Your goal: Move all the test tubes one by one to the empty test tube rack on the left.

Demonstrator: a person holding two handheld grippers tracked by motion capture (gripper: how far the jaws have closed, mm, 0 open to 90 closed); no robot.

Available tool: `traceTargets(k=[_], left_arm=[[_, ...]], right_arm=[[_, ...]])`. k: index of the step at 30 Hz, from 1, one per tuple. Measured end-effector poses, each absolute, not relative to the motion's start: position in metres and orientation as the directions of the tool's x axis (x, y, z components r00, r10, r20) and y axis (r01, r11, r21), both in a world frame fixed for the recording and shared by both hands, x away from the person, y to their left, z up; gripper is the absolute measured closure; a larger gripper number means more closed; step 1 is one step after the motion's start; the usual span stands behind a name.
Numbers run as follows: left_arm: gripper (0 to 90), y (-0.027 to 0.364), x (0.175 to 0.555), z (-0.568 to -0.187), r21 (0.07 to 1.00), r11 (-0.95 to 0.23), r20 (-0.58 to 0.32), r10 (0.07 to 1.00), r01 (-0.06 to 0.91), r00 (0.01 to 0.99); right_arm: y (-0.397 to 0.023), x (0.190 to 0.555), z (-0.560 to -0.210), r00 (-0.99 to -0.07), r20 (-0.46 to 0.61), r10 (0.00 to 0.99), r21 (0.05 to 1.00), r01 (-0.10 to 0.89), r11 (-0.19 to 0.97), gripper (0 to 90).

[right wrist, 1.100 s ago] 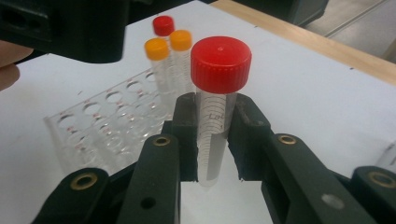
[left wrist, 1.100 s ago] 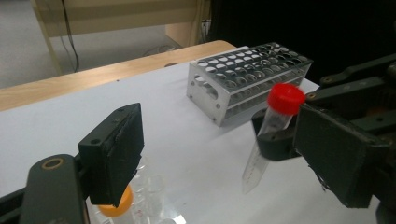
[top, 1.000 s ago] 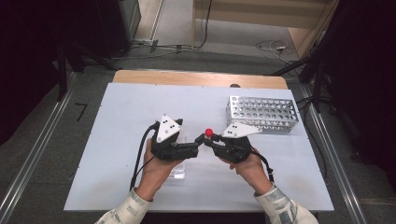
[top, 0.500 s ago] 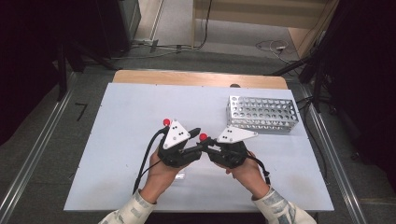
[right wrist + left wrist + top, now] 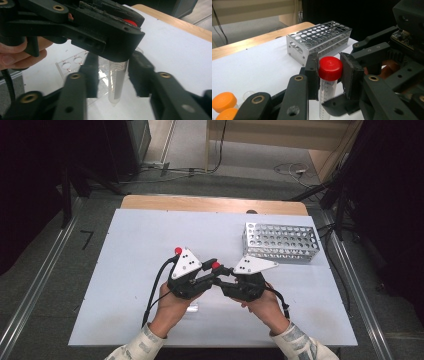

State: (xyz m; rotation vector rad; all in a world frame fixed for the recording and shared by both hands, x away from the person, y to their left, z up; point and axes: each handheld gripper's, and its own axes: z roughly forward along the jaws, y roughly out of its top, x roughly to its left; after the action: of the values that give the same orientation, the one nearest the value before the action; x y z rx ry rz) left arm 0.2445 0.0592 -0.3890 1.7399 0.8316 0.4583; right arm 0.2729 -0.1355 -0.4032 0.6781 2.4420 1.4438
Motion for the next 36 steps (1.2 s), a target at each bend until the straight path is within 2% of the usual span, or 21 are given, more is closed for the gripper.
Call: traceTargets(k=[3,9,24,36], left_arm=[[70.1,0.062,0.244,-0.386,0.942,-0.148,-0.101,0.73,0.3,0.676],[70.1,0.076,0.245,-0.377,0.946,-0.126,-0.108,0.745,0.297,0.658],[70.1,0.106,0.244,-0.366,0.946,-0.106,-0.113,0.778,0.306,0.618],[70.0,0.136,0.252,-0.37,0.944,-0.084,-0.104,0.841,0.319,0.531]], right_arm=[[-0.137,0.275,-0.402,-0.871,0.062,0.487,0.873,0.284,0.396,46.7],[-0.143,0.275,-0.402,-0.87,0.071,0.489,0.875,0.289,0.388,37.9],[-0.153,0.279,-0.405,-0.849,0.086,0.521,0.868,0.321,0.379,37.2],[-0.161,0.284,-0.408,-0.832,0.09,0.548,0.862,0.34,0.376,37.3]])
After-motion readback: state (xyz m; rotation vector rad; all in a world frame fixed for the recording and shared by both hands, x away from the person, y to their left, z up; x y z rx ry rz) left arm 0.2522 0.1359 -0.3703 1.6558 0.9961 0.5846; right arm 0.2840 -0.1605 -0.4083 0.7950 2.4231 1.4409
